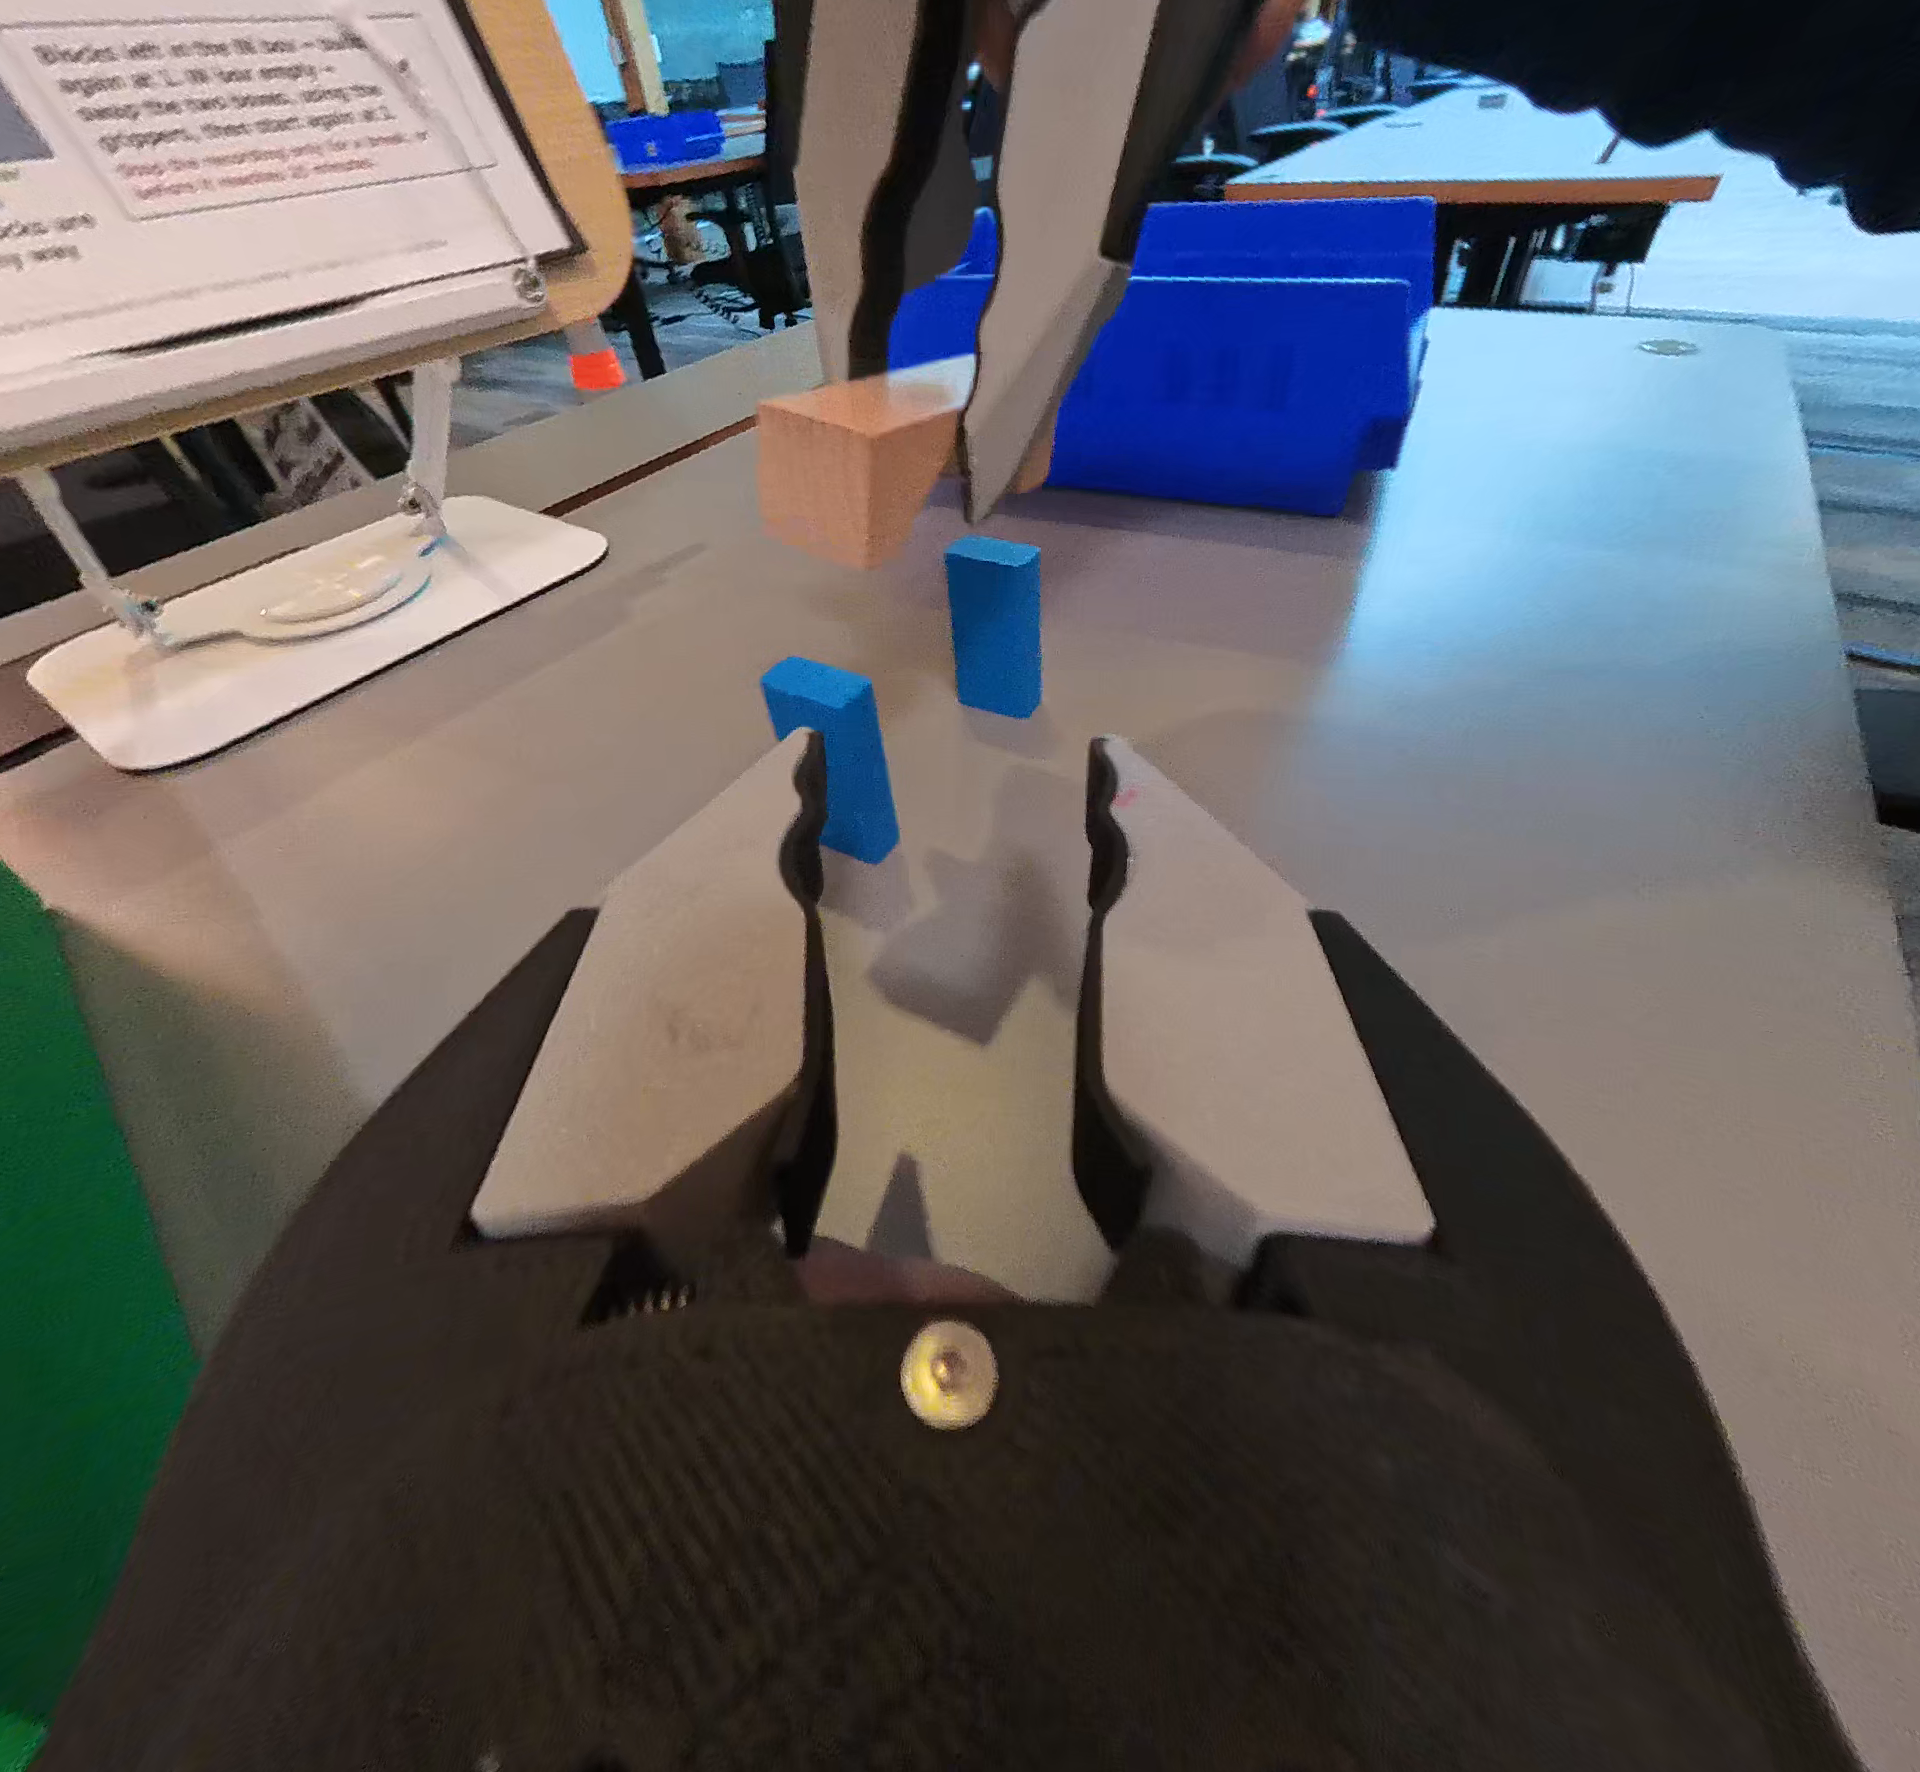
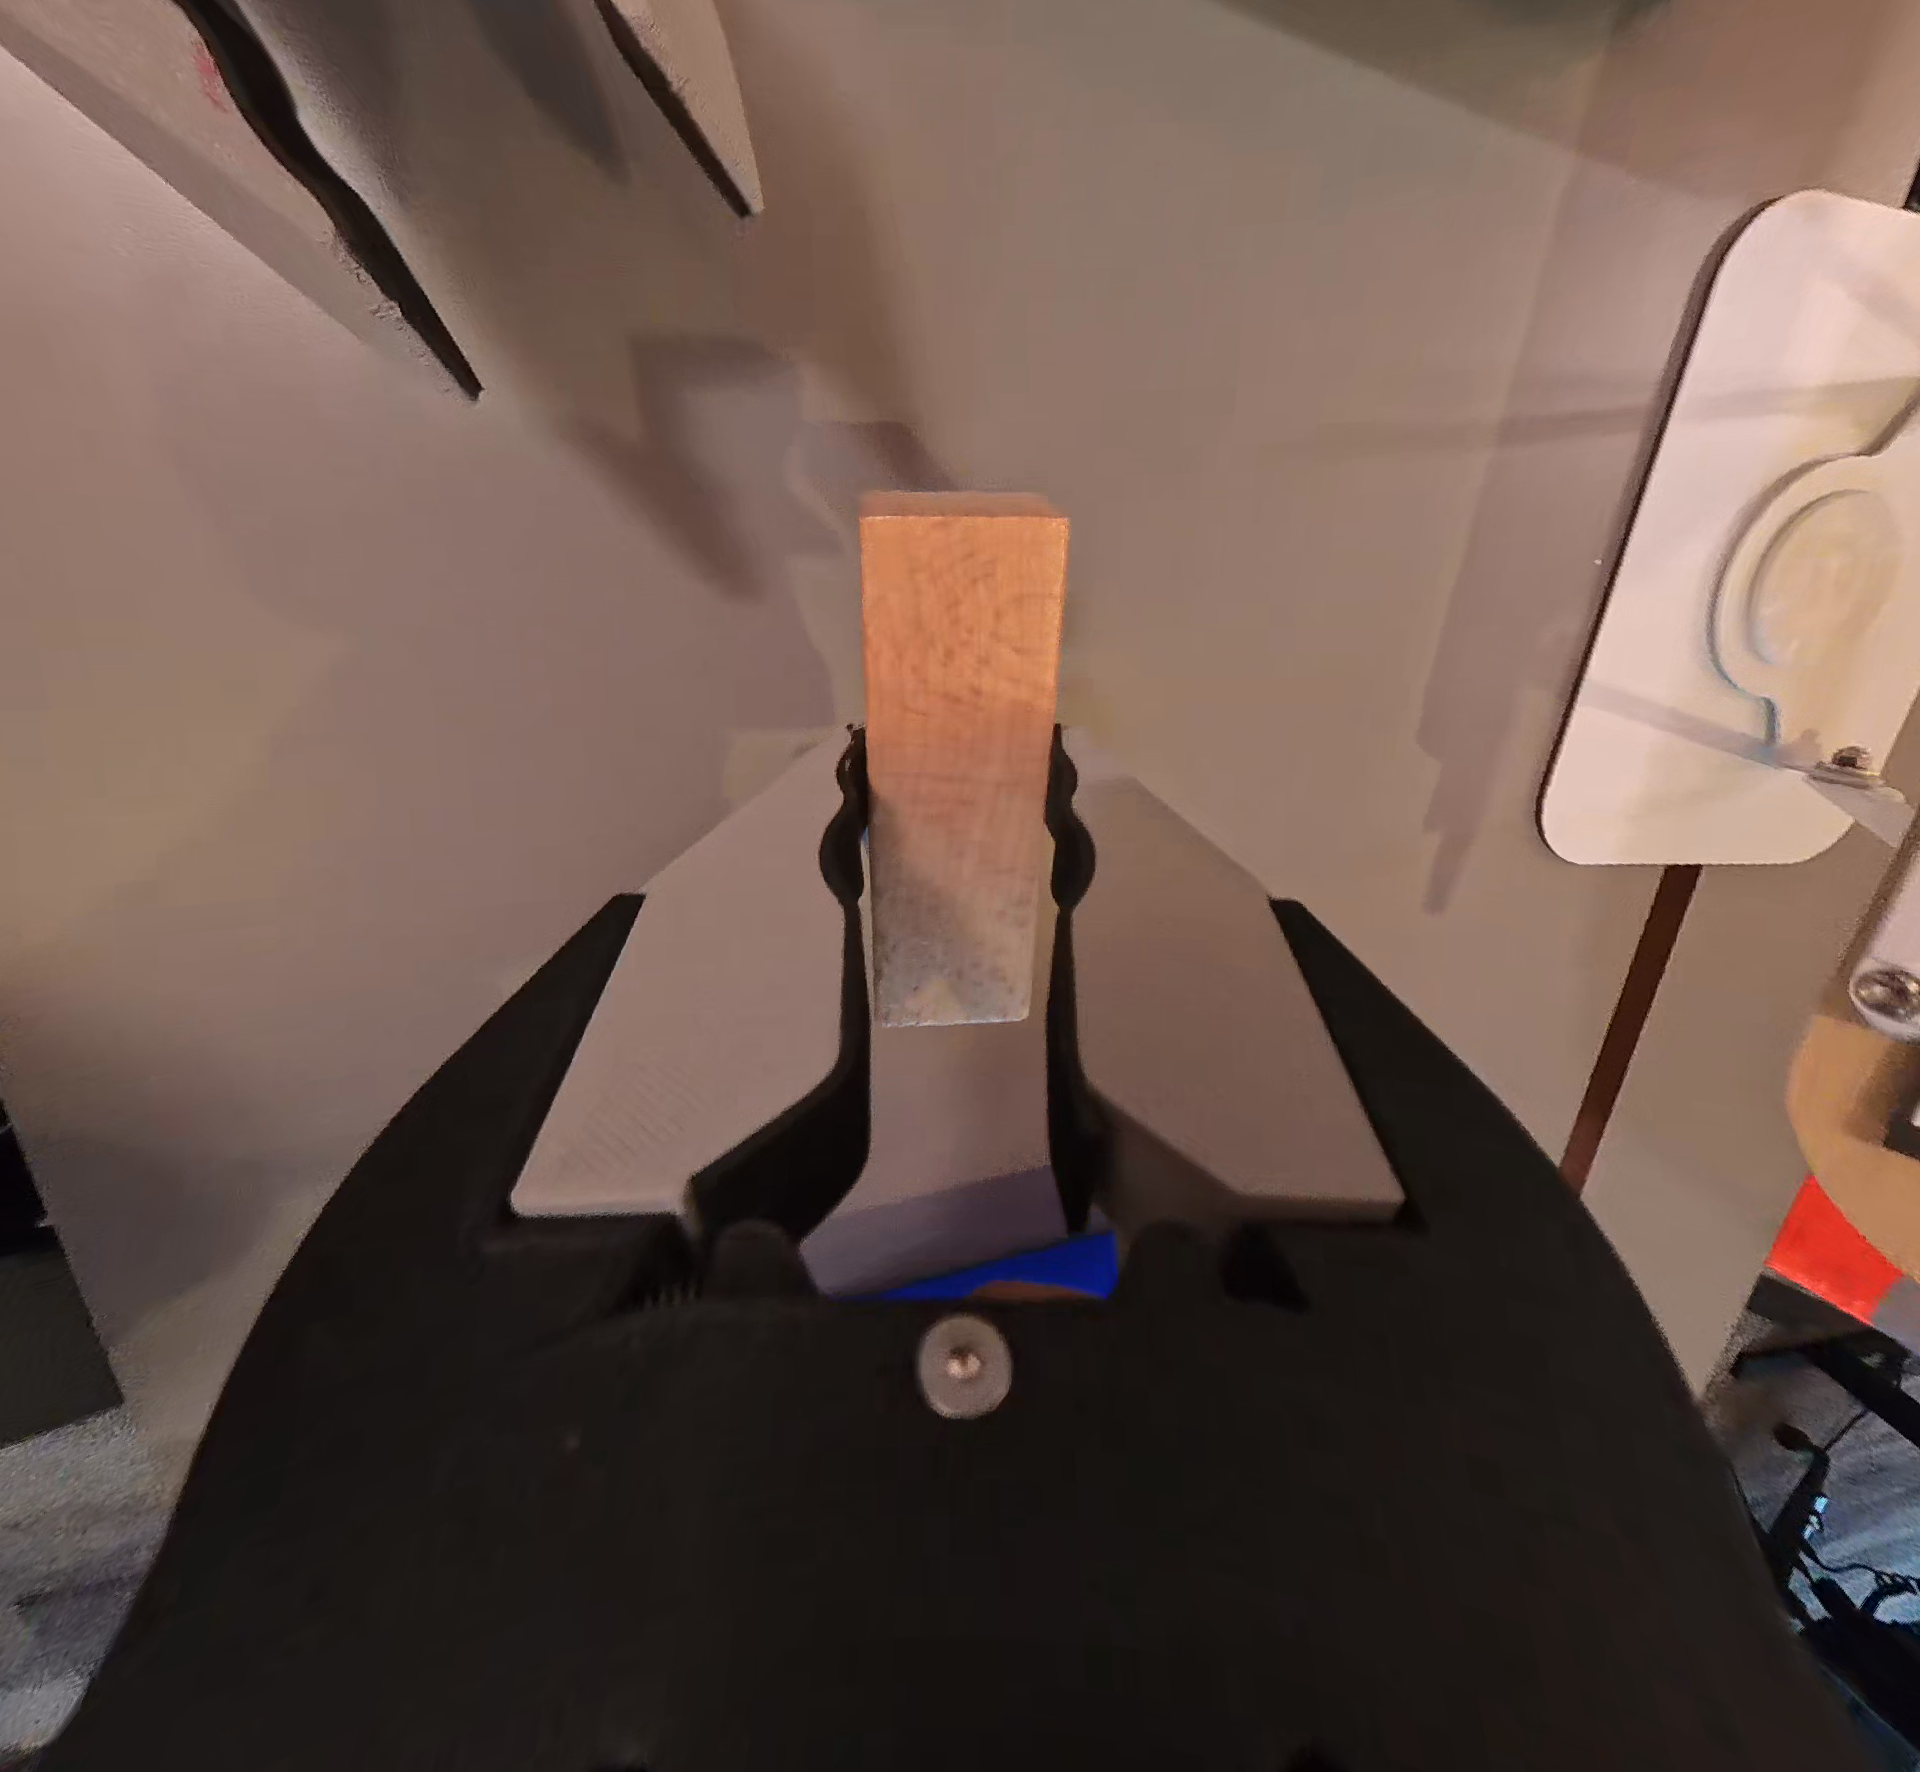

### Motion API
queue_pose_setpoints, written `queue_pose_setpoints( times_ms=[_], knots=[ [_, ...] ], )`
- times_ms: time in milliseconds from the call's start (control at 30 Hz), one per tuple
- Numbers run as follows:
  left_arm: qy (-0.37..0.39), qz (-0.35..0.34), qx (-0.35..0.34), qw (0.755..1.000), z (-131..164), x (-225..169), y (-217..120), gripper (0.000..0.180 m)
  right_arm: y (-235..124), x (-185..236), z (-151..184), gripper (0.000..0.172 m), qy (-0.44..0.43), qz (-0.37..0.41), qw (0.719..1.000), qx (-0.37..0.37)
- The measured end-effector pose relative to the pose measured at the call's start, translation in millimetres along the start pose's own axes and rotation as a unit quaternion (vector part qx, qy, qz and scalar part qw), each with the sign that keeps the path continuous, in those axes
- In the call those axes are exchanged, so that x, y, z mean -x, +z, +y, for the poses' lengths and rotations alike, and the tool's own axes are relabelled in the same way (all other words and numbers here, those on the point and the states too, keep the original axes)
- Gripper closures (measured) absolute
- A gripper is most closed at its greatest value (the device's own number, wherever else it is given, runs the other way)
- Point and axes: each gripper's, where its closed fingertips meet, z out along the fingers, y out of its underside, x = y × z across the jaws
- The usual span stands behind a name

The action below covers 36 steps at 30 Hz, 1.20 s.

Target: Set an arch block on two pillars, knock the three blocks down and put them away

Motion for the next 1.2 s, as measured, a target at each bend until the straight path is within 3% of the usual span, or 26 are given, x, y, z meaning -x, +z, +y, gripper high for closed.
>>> queue_pose_setpoints(
  times_ms=[433,1200],
  knots=[
    [-0.009,-0.006,0.015,1.0,4,4,2,0.133,24,-5,12,0.141,0.007,-0.018,0.998,0.053],
    [-0.012,0.007,0.023,1.0,7,0,2,0.133,32,-7,15,0.141,0.013,-0.031,0.998,0.061]
  ],
)
